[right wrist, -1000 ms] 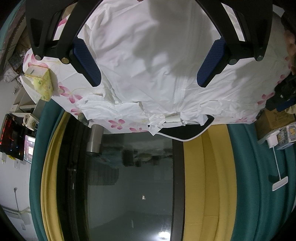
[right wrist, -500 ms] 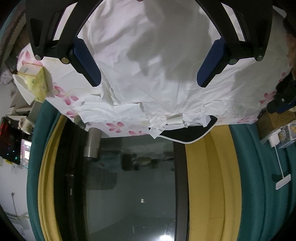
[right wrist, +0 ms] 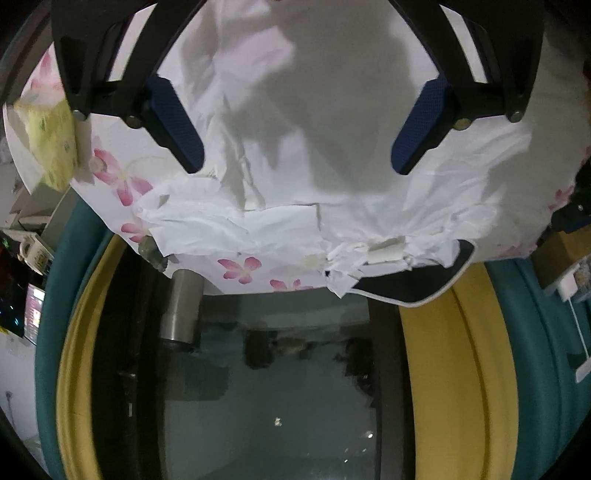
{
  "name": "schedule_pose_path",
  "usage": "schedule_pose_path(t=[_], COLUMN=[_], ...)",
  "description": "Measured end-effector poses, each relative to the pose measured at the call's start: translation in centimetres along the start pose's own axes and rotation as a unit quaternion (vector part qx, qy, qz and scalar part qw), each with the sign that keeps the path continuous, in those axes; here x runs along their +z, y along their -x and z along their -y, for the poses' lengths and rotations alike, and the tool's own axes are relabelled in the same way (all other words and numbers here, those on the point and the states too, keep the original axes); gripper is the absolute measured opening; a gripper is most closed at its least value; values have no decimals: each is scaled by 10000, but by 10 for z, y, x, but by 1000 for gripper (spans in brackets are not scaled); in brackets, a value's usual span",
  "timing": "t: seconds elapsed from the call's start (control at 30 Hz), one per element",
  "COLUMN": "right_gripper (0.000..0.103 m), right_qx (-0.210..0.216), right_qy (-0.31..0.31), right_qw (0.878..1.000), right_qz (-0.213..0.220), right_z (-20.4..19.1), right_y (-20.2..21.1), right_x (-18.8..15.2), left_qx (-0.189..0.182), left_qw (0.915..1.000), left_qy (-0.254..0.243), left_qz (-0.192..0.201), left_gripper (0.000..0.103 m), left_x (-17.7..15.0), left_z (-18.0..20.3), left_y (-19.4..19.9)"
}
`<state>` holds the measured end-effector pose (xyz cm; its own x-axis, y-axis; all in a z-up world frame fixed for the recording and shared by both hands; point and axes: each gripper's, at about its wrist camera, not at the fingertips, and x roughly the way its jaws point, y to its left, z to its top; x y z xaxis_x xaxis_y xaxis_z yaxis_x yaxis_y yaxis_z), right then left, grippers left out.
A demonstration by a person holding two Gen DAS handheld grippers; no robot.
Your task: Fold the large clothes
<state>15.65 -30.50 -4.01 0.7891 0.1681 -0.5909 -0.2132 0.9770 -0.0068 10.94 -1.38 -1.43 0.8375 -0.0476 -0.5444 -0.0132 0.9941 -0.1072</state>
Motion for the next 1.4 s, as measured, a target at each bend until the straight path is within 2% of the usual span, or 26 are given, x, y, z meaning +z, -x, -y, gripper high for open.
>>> schedule_pose_path(t=[0.23,0.33,0.4,0.53,0.6,0.7,0.8,0.87,0.9,1.2,1.4], right_gripper=[77,71,70,62,61,53,33,9,5,3,3], right_qx=[-11,33,104,135,15,29,148,256,260,375,652], right_qy=[582,864,1116,1630,1847,2051,2100,2081,2078,1658,1727], right_qw=[9974,9944,9908,9812,9755,9699,9689,9692,9698,9839,9827], right_qz=[-425,-613,-756,-1029,-1197,-1309,-1304,-1293,-1253,-544,-126], right_z=[15,13,11,-1,-5,-10,-11,-11,-11,-15,-49], right_y=[-55,-76,-92,-123,-136,-149,-155,-158,-159,-116,-88], right_x=[18,23,26,28,28,29,33,36,39,75,96], left_qx=[23,58,77,127,155,180,300,279,271,383,528], left_qw=[9996,9991,9987,9977,9971,9962,9951,9943,9942,9952,9945], left_qy=[73,139,193,303,352,444,545,628,647,708,838], left_qz=[-266,-390,-466,-594,-658,-721,-773,-815,-815,-549,-332], left_gripper=[89,84,83,83,83,83,83,83,83,83,83], left_x=[7,9,9,8,7,4,3,2,2,11,11], left_z=[-5,-11,-15,-24,-29,-35,-39,-44,-45,-63,-87], left_y=[-37,-53,-62,-77,-82,-87,-91,-92,-93,-67,-39])
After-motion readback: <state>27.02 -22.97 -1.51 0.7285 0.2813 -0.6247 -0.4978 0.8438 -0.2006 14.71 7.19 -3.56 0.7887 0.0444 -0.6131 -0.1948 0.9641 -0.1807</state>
